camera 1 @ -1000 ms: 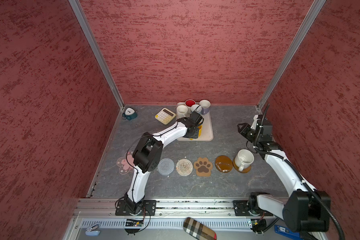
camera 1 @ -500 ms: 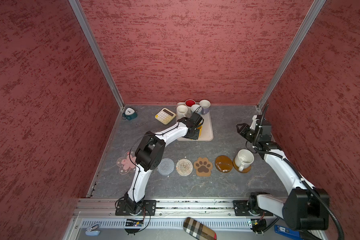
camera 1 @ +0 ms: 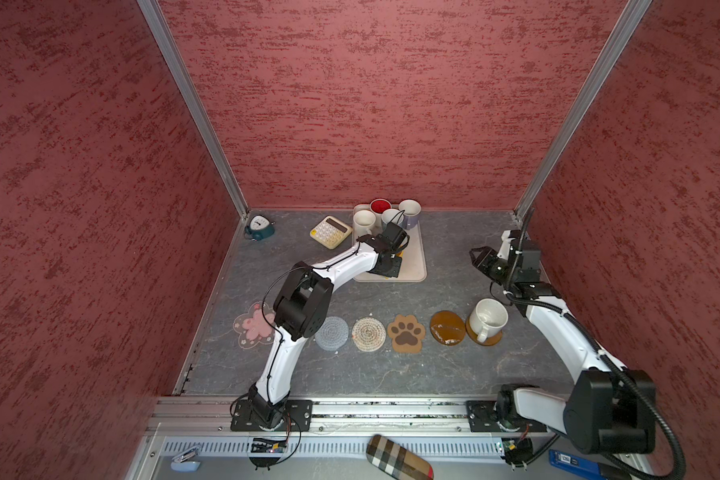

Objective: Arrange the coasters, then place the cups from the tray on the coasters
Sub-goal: 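Close left gripper on the rim of the yellow mug on the tray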

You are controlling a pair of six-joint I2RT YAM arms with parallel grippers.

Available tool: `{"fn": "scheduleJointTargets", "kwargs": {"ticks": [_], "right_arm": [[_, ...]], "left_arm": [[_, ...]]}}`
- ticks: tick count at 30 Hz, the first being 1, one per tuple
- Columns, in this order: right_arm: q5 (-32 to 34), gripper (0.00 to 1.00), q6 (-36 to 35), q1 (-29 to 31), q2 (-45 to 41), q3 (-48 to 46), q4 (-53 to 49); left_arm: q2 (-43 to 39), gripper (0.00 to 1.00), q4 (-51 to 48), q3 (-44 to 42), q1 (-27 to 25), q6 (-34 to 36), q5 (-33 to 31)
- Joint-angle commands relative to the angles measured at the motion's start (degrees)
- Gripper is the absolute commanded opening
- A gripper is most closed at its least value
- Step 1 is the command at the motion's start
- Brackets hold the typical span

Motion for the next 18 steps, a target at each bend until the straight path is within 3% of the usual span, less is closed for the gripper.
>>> {"fn": "scheduleJointTargets", "kwargs": {"ticks": [1, 18], "right_arm": [[-2.8, 0.5, -0.35, -0.32, 0.25, -0.82, 3.47], [-12.43, 0.92, -3.73, -0.96, -2.32, -3.27, 10.46]], "left_arm": [[0.3, 0.0, 0.01, 1.42, 0.35, 1.0, -0.98], [-8.94, 0.0, -0.87, -0.83, -1.36, 4.19, 2.54]]}}
